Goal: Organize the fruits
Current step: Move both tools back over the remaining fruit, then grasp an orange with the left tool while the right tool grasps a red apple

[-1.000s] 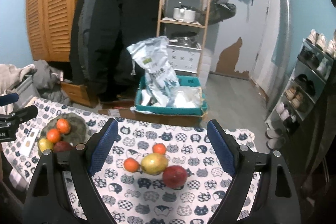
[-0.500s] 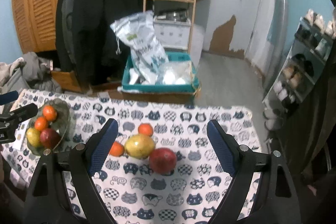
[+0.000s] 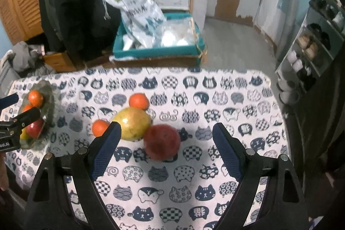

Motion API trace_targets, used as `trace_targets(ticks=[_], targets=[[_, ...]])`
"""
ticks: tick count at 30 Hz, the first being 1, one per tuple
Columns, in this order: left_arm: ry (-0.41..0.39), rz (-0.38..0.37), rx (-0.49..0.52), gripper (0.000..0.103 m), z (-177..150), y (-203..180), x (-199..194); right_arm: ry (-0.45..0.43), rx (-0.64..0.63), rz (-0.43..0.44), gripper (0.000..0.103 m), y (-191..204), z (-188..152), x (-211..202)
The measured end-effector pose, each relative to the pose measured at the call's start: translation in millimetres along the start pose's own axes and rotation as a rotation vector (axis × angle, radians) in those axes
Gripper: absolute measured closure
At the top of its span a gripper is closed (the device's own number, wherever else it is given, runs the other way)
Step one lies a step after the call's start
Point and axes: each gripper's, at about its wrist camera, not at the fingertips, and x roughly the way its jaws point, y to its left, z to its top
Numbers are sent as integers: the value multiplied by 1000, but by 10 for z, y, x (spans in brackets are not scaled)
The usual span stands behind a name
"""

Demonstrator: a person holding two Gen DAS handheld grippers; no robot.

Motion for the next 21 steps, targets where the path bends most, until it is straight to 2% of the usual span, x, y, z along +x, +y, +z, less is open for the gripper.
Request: trace_targets(ticks=[4, 14, 21], targets=[[64, -20, -14, 2, -47, -17, 260, 63, 10, 0, 17, -14, -63, 260], [154, -4, -8, 2, -168, -54, 733, 219, 17, 22, 17, 14, -272, 927], [195, -6, -13, 2, -204, -70, 937, 259, -1, 17, 17, 65, -340, 1194]])
